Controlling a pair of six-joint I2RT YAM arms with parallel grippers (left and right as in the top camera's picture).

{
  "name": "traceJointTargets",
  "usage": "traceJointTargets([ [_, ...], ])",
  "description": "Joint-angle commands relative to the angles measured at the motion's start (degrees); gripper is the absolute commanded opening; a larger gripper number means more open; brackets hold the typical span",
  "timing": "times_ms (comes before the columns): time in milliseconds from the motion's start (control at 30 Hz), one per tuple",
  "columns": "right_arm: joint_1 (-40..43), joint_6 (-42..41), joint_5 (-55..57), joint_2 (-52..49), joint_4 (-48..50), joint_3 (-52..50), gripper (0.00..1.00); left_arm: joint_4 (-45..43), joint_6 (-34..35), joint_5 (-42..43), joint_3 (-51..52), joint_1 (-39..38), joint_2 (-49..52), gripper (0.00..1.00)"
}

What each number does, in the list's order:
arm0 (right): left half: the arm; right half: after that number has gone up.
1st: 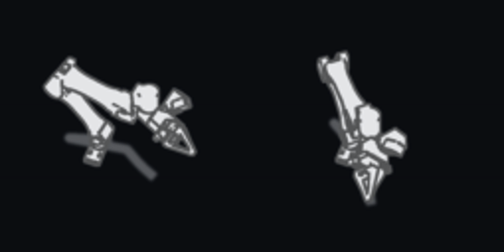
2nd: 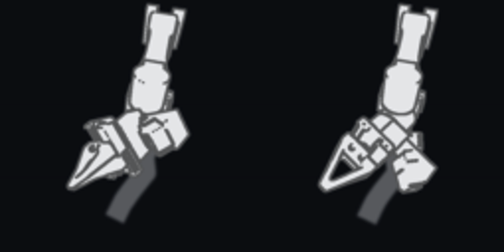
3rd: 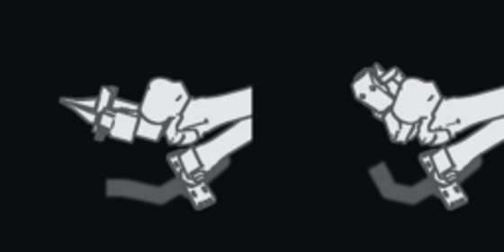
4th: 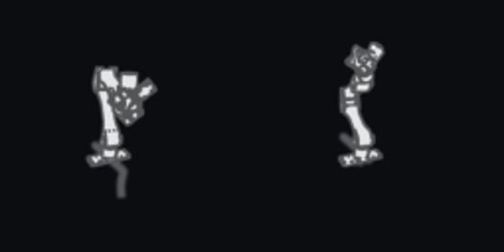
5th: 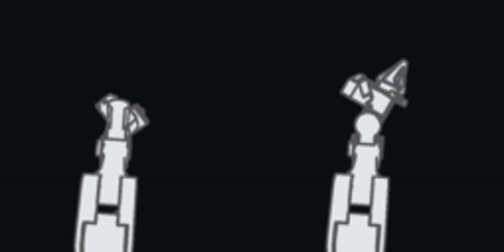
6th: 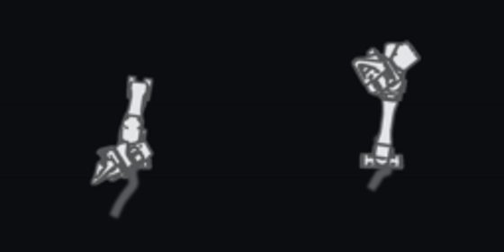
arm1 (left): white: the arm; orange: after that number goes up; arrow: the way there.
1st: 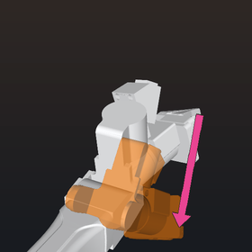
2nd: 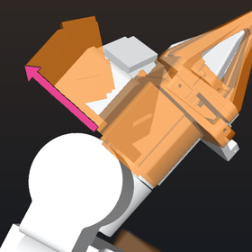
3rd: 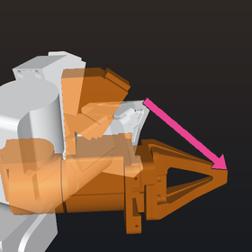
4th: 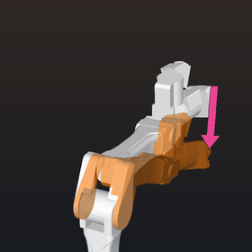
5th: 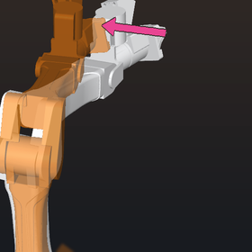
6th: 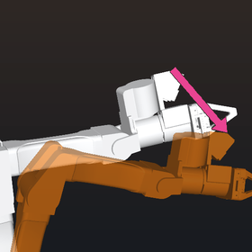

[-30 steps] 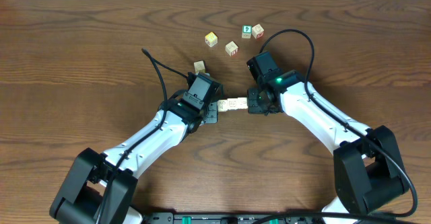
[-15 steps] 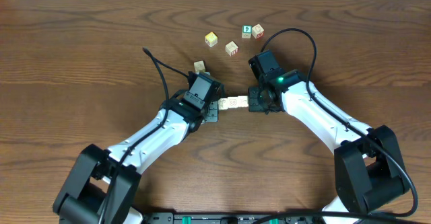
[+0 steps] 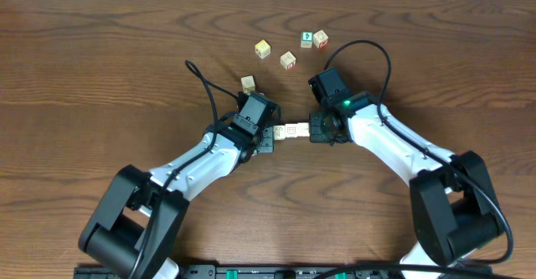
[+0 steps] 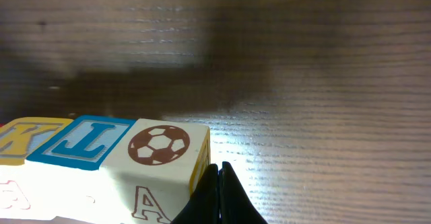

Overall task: Lift 5 blocks
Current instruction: 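Lower the squeezed block row back onto the table with both grippers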

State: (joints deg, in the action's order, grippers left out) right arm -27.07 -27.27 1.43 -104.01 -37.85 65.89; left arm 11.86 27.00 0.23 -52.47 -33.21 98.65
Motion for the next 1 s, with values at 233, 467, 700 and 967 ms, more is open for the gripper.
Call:
traceJointTargets([
  [233,-5.3,-0.1,-20.3,-4.6,3.2,0.7,0.01,-6.2,0.8,14.1,-2.4,-5.4,3.8,0.07],
  [467,-5.3,0.8,-15.1,-5.4,2.2,0.7,0.04,-5.7,0.3,11.1,-2.4,-5.4,4.7,0.07],
  [700,-5.2,2.1,-10.5,-5.4,0.8,0.7,0.06,-2.8,-0.4,5.4,-2.4,-5.4,4.7,0.08],
  [967,-5.1,3.8,-5.2,-5.4,-0.2,0.7,0.06,-0.3,-0.4,1.4,-2.4,-5.3,4.7,0.25],
])
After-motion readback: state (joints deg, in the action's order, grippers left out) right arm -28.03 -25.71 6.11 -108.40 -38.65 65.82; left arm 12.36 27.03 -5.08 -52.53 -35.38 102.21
